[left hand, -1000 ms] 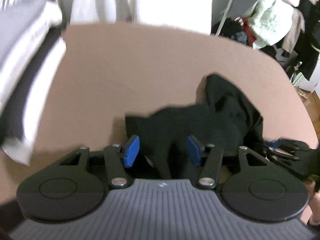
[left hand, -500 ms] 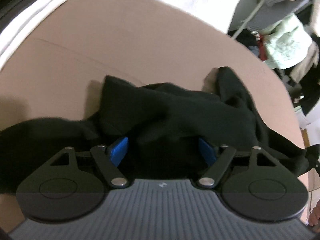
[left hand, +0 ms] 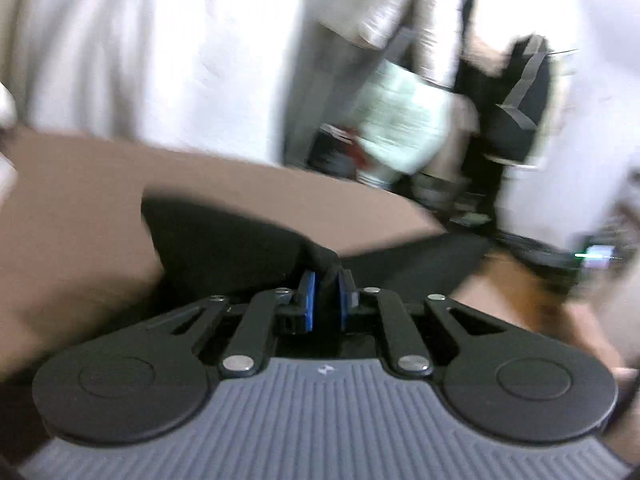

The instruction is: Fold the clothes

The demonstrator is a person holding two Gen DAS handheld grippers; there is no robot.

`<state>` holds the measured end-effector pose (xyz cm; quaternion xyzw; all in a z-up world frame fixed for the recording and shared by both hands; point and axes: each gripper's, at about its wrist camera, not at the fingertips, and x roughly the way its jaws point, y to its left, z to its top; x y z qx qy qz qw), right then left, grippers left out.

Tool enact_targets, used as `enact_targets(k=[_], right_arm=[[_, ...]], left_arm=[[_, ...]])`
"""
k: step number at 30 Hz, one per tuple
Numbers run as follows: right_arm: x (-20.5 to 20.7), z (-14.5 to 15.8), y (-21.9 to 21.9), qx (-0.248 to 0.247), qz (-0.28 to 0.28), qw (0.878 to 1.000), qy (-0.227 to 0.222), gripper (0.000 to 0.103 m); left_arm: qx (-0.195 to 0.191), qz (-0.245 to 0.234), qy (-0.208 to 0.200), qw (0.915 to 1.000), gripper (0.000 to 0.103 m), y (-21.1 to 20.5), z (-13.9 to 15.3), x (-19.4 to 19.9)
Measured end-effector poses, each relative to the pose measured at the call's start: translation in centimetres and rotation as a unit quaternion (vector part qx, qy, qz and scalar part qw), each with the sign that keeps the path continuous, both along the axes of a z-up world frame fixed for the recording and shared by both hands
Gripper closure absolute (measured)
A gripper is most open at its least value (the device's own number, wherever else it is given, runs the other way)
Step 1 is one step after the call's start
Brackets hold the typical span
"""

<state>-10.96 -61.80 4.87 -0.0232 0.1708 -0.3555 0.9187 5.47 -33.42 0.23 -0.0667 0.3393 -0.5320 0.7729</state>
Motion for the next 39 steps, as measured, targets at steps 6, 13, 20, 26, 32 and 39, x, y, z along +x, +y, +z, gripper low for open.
enact_targets(k=[6, 13, 20, 26, 32, 39], right_arm=[[-0.2, -7.3, -0.4, 0.143, -0.043, 0.985, 0.088, 0.080], [-1.9, -7.4, 8.0, 0.274, 0.113, 0.955, -0.013, 0.049], [4.7, -8.5, 12.3, 0.335, 0.277, 0.900, 0.020, 0.030], [10.9, -12.7, 11.1, 0.410, 0.223, 0.883, 0.055, 0.021], [9.2, -12.1, 12.4, 0.357, 0.249, 0.900, 0.019, 0.093], [-2.9, -4.7, 14.0, 0.200, 0.176, 0.962, -0.054, 0.094]], left_arm=[[0.051, -0.080, 0.108, 0.9896, 0.103, -4.0, -8.6, -3.7], [0.099, -0.132, 0.158, 0.9736, 0.103, -5.0, -12.1, -7.7], [0.166, -0.002, 0.047, 0.9850, 0.089, -1.9, -8.8, -6.2], [0.237, 0.098, 0.007, 0.9664, 0.059, 0.3, -7.6, 1.6], [0.203, 0.131, 0.072, 0.9677, 0.059, 4.5, -11.7, 4.3], [0.164, 0.134, 0.033, 0.9767, 0.056, 4.4, -9.9, 2.9]])
